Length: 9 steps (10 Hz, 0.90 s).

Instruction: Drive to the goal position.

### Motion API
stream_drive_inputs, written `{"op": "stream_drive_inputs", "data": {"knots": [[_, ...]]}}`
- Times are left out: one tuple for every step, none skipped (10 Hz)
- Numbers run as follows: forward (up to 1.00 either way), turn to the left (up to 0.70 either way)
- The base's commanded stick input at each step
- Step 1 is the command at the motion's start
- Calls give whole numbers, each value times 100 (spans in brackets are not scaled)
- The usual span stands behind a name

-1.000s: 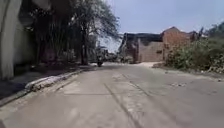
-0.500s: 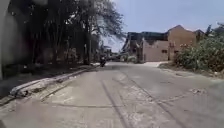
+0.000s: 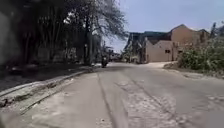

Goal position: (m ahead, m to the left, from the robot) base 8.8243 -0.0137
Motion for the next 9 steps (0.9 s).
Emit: {"op": "stream_drive_inputs", "data": {"knots": [[100, -29], [100, -37], [100, -15], [100, 0], [100, 0], [100, 0], [100, 0], [100, 0], [100, 0]]}}
